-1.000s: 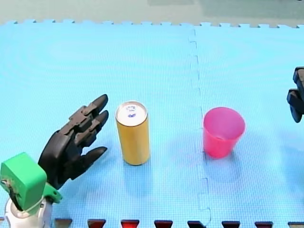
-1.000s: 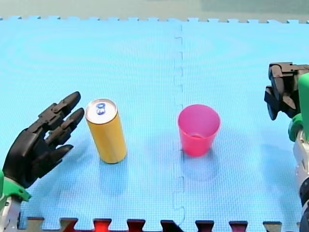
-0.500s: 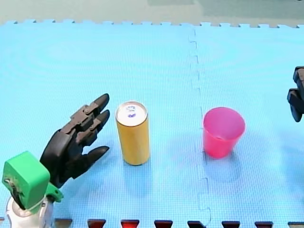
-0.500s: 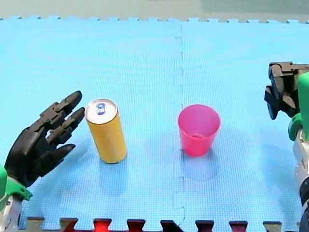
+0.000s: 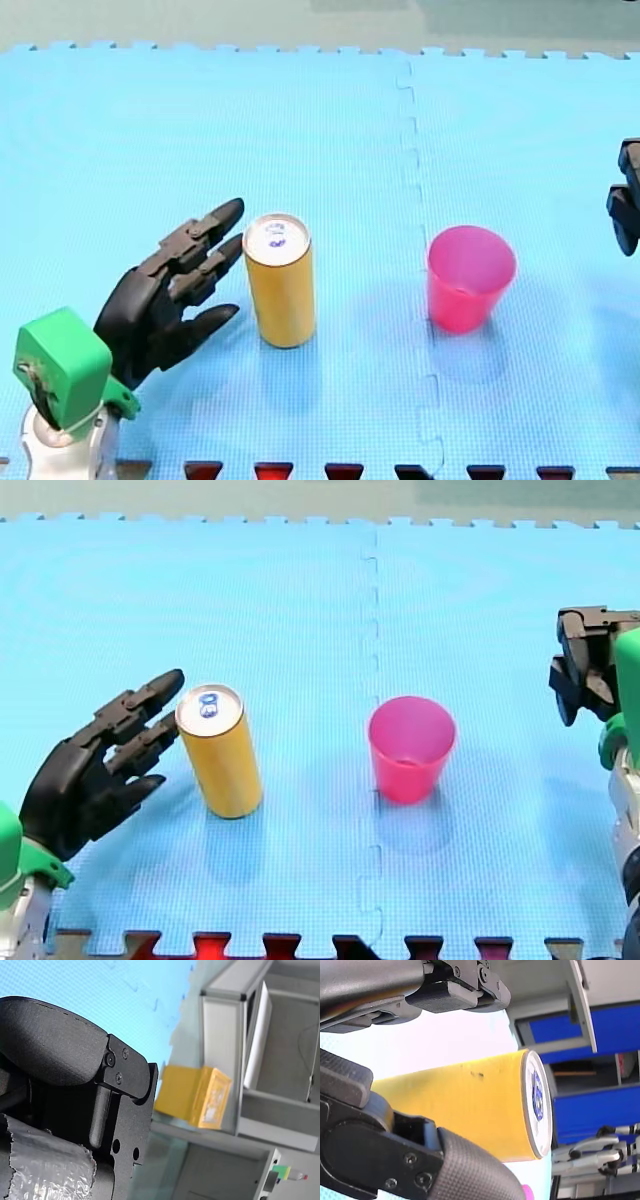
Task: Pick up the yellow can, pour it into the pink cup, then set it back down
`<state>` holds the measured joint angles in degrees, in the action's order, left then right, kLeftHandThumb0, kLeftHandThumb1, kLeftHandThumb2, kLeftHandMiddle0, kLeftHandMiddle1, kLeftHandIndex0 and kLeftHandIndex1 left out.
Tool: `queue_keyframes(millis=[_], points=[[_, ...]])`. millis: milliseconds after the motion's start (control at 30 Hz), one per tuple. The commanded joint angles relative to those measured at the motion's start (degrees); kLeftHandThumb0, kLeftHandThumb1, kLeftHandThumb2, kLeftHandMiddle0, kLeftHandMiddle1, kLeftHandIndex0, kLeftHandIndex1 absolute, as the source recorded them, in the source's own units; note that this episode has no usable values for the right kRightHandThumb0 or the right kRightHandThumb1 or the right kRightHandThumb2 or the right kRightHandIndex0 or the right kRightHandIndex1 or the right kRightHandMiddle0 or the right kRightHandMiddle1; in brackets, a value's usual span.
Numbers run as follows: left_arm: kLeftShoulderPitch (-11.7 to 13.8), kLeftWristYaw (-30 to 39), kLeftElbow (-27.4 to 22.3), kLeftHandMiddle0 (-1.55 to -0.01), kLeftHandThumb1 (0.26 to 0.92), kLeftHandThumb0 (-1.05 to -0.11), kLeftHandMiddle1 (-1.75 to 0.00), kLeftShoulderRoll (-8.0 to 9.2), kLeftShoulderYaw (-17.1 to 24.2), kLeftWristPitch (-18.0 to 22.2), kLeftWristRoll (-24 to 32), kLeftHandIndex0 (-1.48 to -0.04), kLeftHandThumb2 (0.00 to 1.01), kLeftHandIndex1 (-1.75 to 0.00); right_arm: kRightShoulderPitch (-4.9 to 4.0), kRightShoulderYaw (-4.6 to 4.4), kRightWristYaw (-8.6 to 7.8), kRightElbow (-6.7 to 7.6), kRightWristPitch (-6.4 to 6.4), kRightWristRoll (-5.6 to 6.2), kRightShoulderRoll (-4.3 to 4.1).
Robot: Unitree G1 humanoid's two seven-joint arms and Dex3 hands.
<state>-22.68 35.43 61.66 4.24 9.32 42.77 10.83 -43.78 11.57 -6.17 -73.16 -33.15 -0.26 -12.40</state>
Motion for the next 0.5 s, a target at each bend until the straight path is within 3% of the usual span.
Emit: queue_keyframes(millis=[0, 200, 467], points=[[-0.9, 1.3, 0.6, -0.38, 0.727, -1.035, -0.03, 0.23, 0.3, -0.7, 0.6, -0.36, 0.0, -0.01, -0.14, 0.18, -0.09, 0.15, -0.05, 0.36, -0.31], [-2.3, 6.5, 1.2, -0.38, 0.638, -0.943, -0.02, 0.48, 1.1, -3.8, 2.5, -0.35, 0.0, 0.0, -0.11, 0.3, -0.06, 0.13, 0.09, 0.44, -0.3], [-2.7, 7.9, 1.0, -0.36, 0.603, -0.883, 0.0, 0.77, 1.1, -4.4, 2.2, -0.31, 0.0, 0.0, -0.16, 0.36, 0.01, 0.1, 0.26, 0.42, -0.34]])
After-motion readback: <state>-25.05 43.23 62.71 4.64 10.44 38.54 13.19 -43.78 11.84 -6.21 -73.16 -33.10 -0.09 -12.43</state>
